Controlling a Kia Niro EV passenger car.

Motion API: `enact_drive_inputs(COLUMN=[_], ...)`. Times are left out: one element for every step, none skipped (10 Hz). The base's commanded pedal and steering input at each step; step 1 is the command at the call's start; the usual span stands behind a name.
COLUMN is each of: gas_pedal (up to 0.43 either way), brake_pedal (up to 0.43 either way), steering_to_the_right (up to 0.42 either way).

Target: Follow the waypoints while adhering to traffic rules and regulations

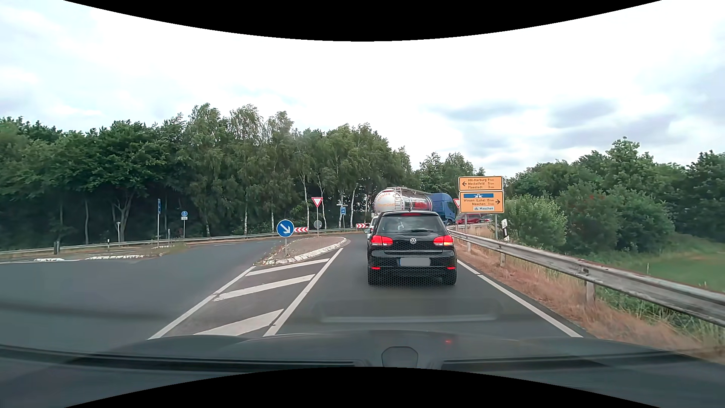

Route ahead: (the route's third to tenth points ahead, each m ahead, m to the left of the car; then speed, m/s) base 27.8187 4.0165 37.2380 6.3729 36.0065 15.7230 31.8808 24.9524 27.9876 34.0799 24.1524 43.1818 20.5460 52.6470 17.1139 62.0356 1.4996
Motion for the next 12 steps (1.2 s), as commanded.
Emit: enact_drive_inputs(gas_pedal=[0.0,0.0,0.0,0.0,0.0,0.0,0.0,0.0,0.0,0.0,0.0,0.0], brake_pedal=[0.0,0.0,0.0,0.0,0.0,0.0,0.0,0.0,0.0,0.0,0.0,0.0], steering_to_the_right=[0.007,0.007,0.007,0.007,0.007,0.007,0.007,0.007,0.007,0.007,0.007,0.007])
